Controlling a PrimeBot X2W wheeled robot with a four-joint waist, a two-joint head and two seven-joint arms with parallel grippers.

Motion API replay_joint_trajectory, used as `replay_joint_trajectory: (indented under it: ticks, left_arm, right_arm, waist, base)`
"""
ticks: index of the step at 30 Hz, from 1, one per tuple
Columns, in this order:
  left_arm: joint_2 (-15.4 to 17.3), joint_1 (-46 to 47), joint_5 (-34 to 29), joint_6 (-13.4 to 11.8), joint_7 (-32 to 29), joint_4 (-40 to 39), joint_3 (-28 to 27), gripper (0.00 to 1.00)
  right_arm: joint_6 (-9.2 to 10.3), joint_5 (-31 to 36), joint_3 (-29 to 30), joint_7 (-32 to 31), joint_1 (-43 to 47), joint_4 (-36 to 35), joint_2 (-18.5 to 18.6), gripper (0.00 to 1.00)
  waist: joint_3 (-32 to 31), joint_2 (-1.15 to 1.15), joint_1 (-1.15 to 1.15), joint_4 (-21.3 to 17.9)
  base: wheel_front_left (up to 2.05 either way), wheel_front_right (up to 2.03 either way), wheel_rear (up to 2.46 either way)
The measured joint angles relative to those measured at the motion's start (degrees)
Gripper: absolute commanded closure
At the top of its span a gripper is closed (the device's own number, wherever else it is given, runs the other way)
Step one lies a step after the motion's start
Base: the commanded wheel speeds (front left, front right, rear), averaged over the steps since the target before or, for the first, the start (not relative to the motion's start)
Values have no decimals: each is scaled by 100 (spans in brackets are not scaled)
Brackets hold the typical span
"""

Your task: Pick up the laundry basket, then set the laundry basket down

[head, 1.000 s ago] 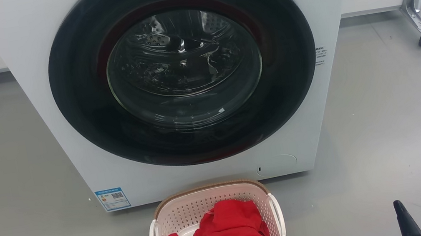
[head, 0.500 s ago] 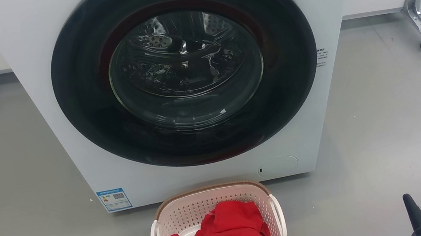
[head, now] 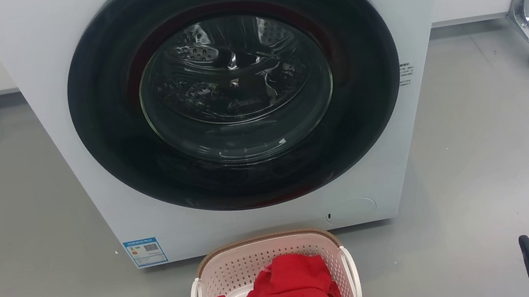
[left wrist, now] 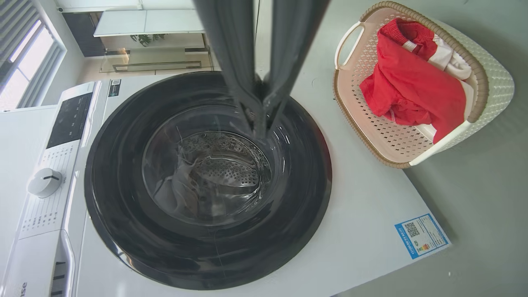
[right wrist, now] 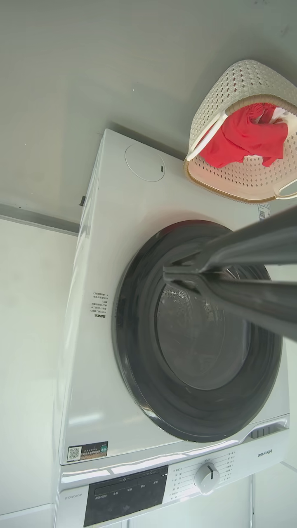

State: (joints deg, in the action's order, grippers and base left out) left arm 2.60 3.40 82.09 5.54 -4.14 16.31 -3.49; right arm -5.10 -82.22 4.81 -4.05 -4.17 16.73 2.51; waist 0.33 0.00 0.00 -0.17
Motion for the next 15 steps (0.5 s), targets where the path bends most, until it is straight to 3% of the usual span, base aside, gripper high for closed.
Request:
replay_joint_trajectory:
  ticks: [11, 15]
  left_arm:
    - [-13, 114, 867, 156, -222, 54, -164, 100]
    - [-13, 116, 955, 156, -233, 64, -174, 100]
  right_arm:
    - [-172, -902, 264, -226, -74, 32, -4, 100]
    - [-178, -923, 277, -244, -106, 33, -4, 100]
  waist:
    - [-23, 0, 0, 17]
    - [-23, 0, 0, 17]
  base:
    - [0, 0, 0]
    - [0, 0, 0]
